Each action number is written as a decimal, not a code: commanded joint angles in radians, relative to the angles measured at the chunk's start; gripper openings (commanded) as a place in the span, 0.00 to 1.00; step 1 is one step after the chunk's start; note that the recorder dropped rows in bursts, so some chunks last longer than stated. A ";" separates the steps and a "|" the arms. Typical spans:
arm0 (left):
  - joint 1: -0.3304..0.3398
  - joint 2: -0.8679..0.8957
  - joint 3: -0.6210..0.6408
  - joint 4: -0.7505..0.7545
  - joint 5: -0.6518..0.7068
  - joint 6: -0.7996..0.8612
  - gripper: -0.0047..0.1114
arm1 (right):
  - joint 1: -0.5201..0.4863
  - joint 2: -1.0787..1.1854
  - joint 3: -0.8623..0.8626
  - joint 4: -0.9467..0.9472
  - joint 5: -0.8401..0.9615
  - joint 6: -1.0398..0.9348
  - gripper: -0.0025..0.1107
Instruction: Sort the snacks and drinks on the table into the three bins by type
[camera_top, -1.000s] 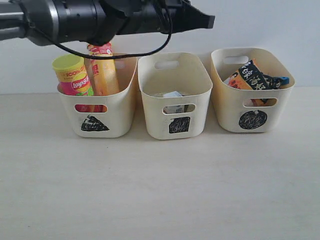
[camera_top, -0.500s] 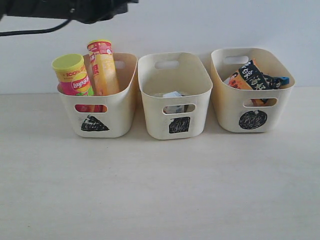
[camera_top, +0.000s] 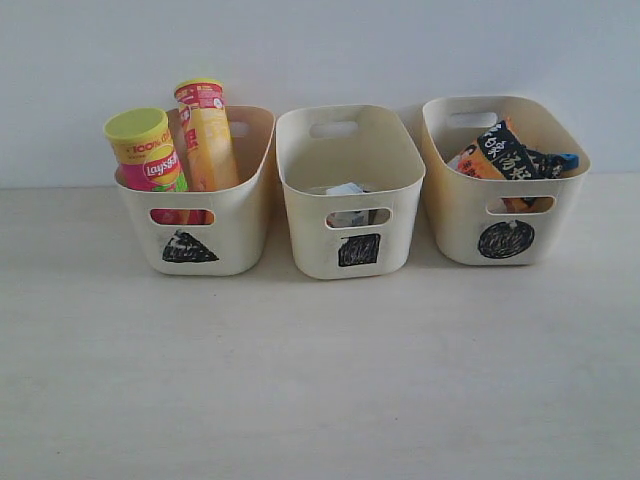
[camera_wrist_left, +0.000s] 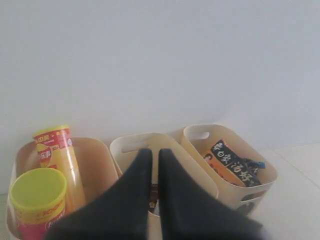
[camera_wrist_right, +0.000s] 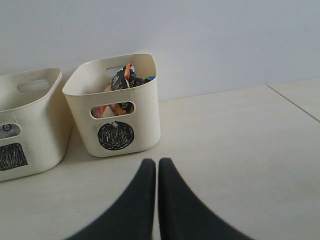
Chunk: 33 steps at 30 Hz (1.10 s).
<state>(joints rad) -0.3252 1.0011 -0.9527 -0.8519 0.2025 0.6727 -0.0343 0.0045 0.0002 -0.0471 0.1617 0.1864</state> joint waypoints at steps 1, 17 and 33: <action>0.003 -0.196 0.053 -0.006 0.072 -0.011 0.08 | -0.003 -0.005 0.000 -0.005 -0.005 -0.001 0.02; 0.003 -0.518 0.055 0.012 0.186 0.008 0.08 | -0.003 -0.005 0.000 -0.005 -0.005 -0.001 0.02; 0.003 -0.502 0.057 0.083 0.055 -0.020 0.08 | -0.003 -0.005 0.000 -0.005 -0.005 -0.001 0.02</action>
<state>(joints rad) -0.3252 0.4806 -0.9030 -0.7929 0.2925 0.6736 -0.0343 0.0045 0.0002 -0.0471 0.1617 0.1864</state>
